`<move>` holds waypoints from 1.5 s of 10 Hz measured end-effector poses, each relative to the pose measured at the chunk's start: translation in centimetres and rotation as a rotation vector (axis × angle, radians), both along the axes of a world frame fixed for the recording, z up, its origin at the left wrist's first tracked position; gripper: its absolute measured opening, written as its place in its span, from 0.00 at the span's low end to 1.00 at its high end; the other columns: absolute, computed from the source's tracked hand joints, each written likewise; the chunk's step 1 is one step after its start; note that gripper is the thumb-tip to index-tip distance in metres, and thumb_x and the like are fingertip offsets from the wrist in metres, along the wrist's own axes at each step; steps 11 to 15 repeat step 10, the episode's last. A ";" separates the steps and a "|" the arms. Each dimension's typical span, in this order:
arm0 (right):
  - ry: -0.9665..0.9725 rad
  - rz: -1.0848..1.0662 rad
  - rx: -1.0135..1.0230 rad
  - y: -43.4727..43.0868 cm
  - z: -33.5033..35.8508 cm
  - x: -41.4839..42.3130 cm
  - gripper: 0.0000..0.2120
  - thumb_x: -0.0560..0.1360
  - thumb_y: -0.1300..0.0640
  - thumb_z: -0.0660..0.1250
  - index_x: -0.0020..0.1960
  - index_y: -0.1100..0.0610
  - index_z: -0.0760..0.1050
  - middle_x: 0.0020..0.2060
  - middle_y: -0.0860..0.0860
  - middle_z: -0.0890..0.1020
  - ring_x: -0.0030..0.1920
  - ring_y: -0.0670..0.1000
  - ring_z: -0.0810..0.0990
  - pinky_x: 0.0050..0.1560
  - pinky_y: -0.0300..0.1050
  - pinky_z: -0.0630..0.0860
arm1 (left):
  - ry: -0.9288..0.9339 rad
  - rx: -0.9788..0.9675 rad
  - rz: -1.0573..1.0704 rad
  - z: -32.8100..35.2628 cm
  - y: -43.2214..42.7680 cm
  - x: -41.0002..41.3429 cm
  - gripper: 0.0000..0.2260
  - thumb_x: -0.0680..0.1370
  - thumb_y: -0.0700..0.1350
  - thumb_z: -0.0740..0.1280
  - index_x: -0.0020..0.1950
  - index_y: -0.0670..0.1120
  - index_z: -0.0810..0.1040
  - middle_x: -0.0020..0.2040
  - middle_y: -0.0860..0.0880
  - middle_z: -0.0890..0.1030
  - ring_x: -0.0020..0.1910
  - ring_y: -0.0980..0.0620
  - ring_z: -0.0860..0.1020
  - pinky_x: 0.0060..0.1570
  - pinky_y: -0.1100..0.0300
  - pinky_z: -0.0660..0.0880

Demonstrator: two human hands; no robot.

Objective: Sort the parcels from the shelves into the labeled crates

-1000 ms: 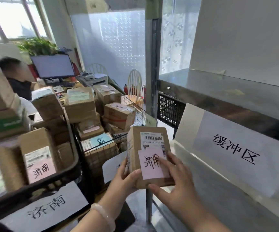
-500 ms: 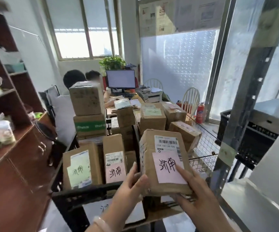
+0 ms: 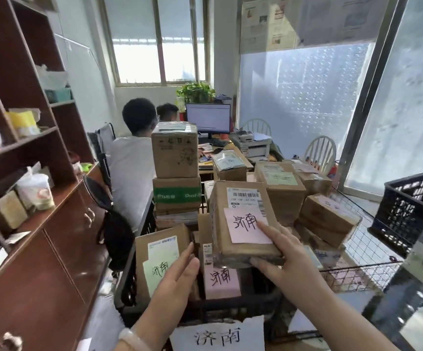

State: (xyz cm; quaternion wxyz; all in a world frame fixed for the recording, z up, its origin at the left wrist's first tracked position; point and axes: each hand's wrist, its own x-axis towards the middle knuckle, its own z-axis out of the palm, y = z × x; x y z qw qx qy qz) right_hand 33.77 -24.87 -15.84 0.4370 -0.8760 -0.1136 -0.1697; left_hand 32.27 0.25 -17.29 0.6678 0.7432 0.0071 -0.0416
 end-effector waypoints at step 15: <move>0.071 -0.025 -0.512 -0.1 -2.3 -2.8 0.42 0.69 0.27 0.62 0.71 0.25 0.37 0.75 0.32 0.43 0.75 0.38 0.43 0.73 0.42 0.45 | -0.349 0.782 -0.006 1.4 -0.4 1.2 0.33 0.77 0.66 0.59 0.79 0.63 0.49 0.80 0.57 0.49 0.78 0.53 0.48 0.75 0.49 0.51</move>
